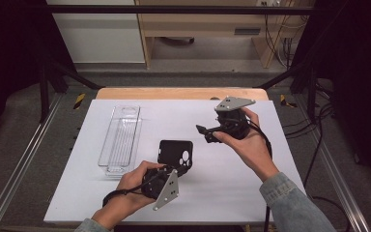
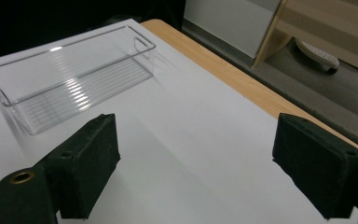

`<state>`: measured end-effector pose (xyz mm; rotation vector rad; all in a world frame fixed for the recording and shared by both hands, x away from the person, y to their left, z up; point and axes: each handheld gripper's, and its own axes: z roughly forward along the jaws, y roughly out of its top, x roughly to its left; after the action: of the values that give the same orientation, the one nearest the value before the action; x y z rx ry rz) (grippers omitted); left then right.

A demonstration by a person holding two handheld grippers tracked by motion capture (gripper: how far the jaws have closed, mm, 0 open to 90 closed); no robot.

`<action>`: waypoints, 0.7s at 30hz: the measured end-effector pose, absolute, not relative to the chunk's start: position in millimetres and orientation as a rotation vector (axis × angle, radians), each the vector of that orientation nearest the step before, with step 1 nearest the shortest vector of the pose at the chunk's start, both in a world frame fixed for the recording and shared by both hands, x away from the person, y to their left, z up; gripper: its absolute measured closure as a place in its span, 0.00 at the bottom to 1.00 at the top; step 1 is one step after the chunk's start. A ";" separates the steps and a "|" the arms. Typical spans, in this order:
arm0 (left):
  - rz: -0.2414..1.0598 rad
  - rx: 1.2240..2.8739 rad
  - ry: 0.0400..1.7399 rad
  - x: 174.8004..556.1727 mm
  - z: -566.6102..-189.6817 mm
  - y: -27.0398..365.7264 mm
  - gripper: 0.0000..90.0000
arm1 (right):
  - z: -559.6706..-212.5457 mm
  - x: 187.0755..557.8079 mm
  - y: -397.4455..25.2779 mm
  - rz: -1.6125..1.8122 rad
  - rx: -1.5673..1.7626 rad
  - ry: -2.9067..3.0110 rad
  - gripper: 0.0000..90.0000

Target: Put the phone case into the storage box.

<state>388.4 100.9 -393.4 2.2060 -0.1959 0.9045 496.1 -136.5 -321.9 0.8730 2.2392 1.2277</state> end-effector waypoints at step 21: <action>0.967 2.108 -0.061 397.5 -371.6 126.6 0.97 | -362.1 458.9 -165.5 1.314 0.884 1.997 0.13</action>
<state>397.5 126.6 -371.6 2.1076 -0.0607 0.9668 458.9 -165.5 -362.1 0.8842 1.9968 1.3140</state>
